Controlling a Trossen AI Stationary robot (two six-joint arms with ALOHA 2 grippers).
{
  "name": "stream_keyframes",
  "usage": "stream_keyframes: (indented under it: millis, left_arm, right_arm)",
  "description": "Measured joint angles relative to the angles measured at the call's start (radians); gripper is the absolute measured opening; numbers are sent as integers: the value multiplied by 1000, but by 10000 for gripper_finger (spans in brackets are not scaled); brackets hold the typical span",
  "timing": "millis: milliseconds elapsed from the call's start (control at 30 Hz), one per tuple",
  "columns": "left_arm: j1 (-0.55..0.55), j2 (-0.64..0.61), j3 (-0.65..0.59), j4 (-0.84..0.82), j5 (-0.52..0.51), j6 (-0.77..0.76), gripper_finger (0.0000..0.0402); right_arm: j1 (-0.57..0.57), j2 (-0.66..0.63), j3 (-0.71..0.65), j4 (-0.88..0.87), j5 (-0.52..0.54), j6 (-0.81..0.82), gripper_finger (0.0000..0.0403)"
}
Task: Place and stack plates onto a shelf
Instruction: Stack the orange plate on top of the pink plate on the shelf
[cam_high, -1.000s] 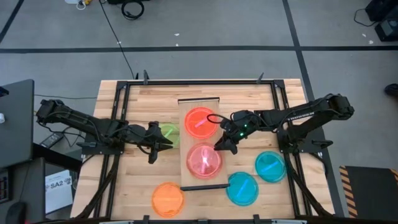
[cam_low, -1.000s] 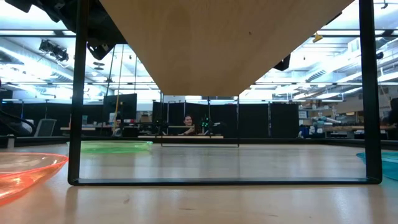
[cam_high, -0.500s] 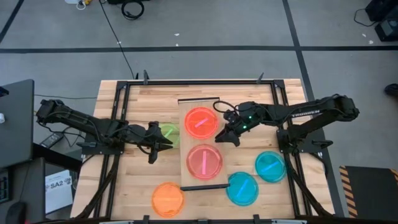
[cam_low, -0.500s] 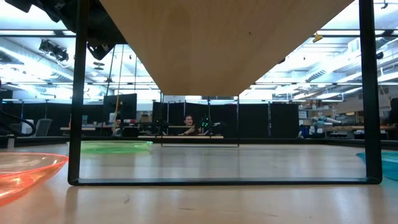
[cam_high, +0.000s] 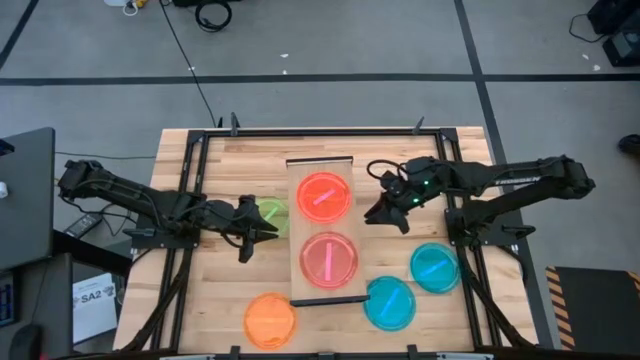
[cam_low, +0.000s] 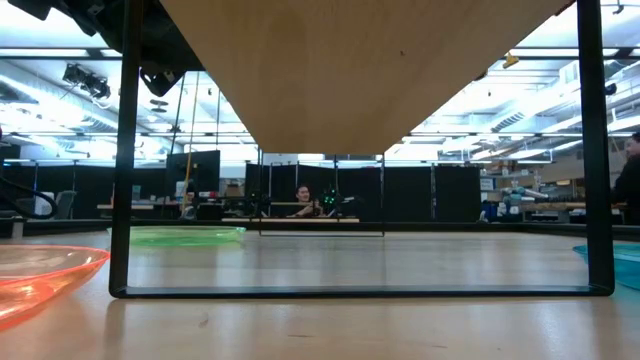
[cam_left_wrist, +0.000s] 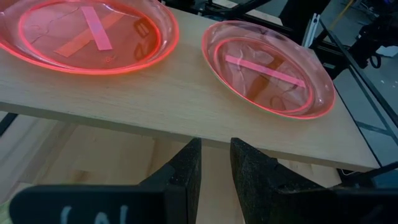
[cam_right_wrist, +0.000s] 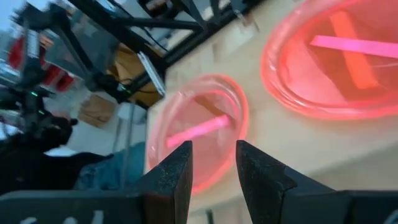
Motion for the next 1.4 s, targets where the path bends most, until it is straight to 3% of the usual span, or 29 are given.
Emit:
stream_keyframes:
  millis: [500, 933, 1033, 1233, 1400]
  left_arm:
    - [166, -3, 0, -24, -1, 1, 91]
    - [387, -3, 0, -425, -18, -57, 91]
    - [366, -3, 0, -493, -5, -88, 91]
    - [239, -3, 0, -504, 117, -203, 91]
    - [107, -3, 0, -468, 90, -289, 91]
  right_arm:
    - [74, -151, 0, -403, 121, -32, 129]
    - [228, -147, -1, -411, 242, 37, 129]
    - [254, -147, -1, -411, 274, 79, 129]
    - [300, -147, -1, -403, 362, 92, 129]
    - [319, -147, -1, -361, 373, 93, 129]
